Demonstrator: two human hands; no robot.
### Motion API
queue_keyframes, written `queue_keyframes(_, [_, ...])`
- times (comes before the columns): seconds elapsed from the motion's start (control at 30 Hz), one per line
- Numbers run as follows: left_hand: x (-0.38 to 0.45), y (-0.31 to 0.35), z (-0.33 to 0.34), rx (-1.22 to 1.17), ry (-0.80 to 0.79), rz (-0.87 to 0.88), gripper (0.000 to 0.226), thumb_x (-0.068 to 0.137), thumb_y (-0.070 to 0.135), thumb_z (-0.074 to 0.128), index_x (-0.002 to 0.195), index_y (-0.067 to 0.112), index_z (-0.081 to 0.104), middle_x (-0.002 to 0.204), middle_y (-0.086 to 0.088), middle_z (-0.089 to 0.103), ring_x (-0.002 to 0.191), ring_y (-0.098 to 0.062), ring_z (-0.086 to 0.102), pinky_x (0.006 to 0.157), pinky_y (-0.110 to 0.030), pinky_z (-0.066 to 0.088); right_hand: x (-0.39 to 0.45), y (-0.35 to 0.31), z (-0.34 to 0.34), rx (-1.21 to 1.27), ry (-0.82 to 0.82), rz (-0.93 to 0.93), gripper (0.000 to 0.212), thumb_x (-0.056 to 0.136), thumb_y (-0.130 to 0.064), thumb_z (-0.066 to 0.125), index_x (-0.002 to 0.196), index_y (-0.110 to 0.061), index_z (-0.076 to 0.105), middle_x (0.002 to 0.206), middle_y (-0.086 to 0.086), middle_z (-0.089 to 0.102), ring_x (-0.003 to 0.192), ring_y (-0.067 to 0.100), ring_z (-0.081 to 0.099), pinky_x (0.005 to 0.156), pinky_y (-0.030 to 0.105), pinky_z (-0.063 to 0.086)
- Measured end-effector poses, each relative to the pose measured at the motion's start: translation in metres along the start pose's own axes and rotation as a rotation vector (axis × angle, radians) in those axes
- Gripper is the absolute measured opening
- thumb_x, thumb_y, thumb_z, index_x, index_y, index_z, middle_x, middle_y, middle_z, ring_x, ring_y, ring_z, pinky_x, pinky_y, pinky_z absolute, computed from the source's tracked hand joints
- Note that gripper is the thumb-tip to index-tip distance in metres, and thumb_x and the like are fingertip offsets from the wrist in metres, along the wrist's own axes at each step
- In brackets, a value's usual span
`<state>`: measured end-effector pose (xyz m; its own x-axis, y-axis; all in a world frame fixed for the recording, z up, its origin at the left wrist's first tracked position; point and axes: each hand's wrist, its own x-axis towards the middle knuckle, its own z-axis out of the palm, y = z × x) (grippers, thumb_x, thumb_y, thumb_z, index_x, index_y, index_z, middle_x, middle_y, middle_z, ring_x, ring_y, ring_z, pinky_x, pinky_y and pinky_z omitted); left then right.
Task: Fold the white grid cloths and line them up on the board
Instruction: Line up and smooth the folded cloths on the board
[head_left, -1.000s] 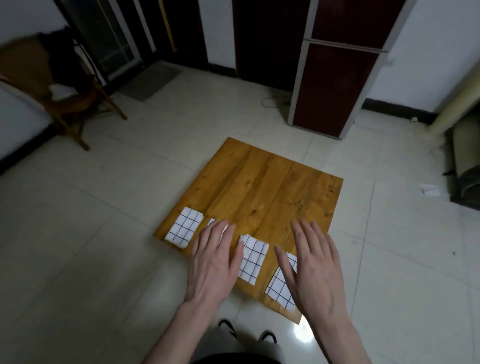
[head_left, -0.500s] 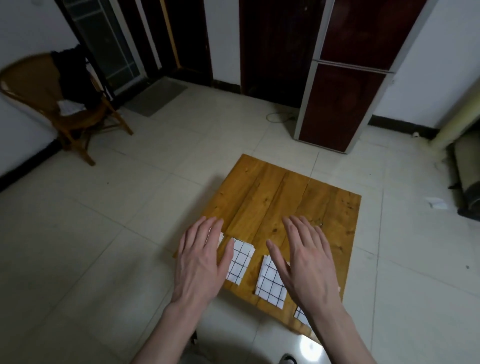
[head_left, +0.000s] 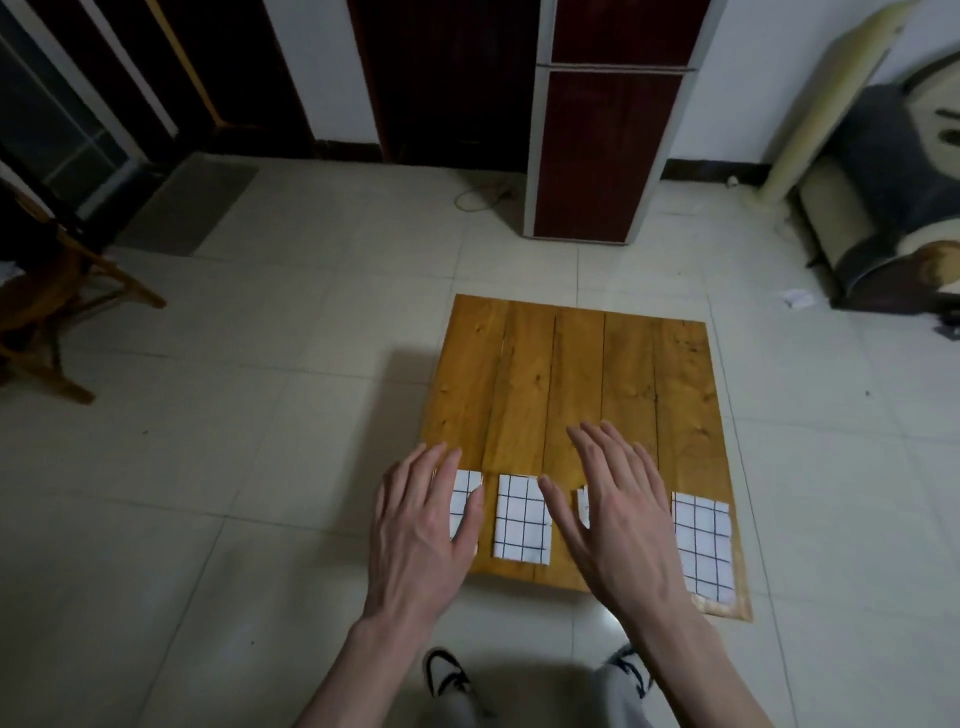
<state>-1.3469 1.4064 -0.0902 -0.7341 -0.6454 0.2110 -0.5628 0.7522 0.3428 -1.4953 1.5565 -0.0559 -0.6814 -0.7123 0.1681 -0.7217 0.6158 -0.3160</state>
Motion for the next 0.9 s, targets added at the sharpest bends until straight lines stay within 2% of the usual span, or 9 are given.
queue_keyframes(0.13, [0.001,-0.016,0.008,-0.022,-0.039,0.042,0.055,0.107,0.050,0.038,0.144,0.015,0.058,0.144,-0.005,0.061,0.138,-0.023,0.052,0.115,-0.040,0.038,-0.005,-0.017,0.007,-0.016,-0.019,0.018,0.065,0.106,-0.061,0.038,0.154,-0.018,0.045,0.158,0.002,0.050,0.152,0.018,0.037,0.127,0.041,0.021])
queue_keyframes(0.27, [0.004,-0.021,0.016,-0.050,-0.069,0.043,0.053,0.107,0.048,0.039,0.144,0.015,0.058,0.146,-0.005,0.059,0.140,-0.022,0.050,0.116,-0.039,0.038,-0.004,-0.017,0.018,-0.004,-0.035,0.024,0.065,0.106,-0.059,0.042,0.156,-0.018,0.043,0.160,0.000,0.047,0.153,0.016,0.033,0.128,0.037,0.016])
queue_keyframes(0.5, [0.005,-0.031,0.035,-0.072,-0.079,-0.045,0.048,0.108,0.043,0.043,0.144,0.016,0.057,0.147,-0.003,0.058,0.140,-0.020,0.049,0.116,-0.042,0.042,-0.005,-0.005,0.057,0.089,-0.117,0.009,0.066,0.105,-0.057,0.044,0.157,-0.016,0.040,0.159,0.003,0.047,0.152,0.019,0.036,0.125,0.043,0.028])
queue_keyframes(0.67, [0.005,-0.047,0.059,-0.087,-0.153,-0.076,0.052,0.109,0.048,0.038,0.147,0.018,0.055,0.149,-0.001,0.056,0.140,-0.018,0.048,0.115,-0.041,0.043,-0.008,-0.005,0.091,0.088,-0.162,0.046,0.066,0.106,-0.059,0.040,0.156,-0.016,0.041,0.158,0.003,0.049,0.150,0.021,0.040,0.124,0.044,0.029])
queue_keyframes(0.9, [0.017,-0.085,0.083,-0.083,-0.216,-0.031,0.051,0.109,0.048,0.037,0.147,0.019,0.054,0.150,-0.002,0.056,0.139,-0.019,0.049,0.115,-0.039,0.042,0.001,-0.024,0.141,0.067,-0.221,0.058,0.068,0.106,-0.060,0.036,0.156,-0.015,0.043,0.157,0.005,0.051,0.147,0.022,0.045,0.122,0.048,0.034])
